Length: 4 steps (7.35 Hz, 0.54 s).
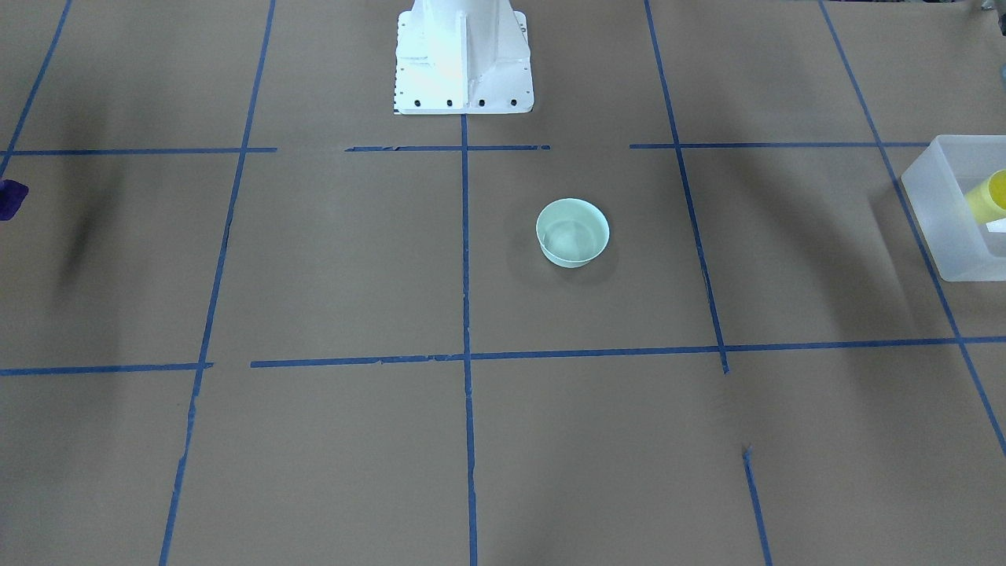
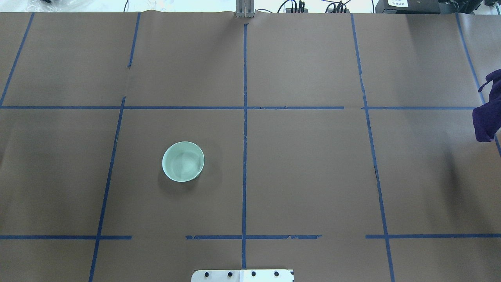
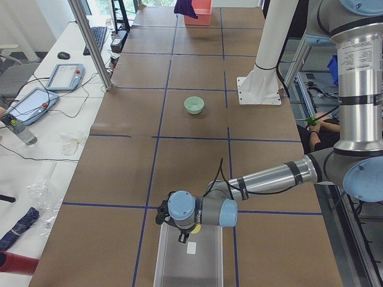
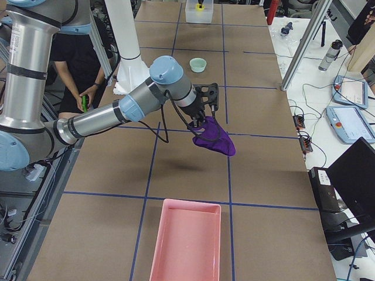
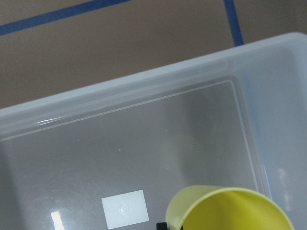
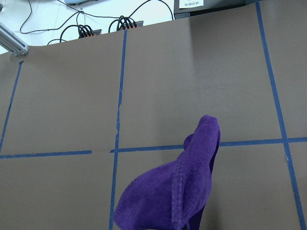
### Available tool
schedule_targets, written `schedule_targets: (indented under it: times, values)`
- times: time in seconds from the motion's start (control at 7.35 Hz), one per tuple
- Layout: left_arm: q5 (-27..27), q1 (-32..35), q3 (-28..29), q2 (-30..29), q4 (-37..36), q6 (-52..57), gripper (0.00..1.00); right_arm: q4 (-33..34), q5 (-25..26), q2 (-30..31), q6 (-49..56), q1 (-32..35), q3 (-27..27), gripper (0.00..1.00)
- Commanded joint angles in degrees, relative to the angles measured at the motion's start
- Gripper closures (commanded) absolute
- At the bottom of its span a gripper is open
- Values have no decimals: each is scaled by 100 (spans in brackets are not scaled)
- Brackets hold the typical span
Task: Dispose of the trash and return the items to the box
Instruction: 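Release the cup into the clear bin while the right gripper lifts the cloth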
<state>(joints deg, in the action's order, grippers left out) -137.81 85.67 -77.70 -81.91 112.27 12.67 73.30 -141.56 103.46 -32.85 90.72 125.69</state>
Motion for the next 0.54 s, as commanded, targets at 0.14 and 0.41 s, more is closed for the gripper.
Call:
schedule_targets:
  times: [0.14,0.41]
  values:
    - [-27,-95,98,-18,382,7,0,0,-3,-10,172,253,-1,100]
    - [182,-86,-182,-44,454,24,0,0,-3,-2,174,288,-1,100]
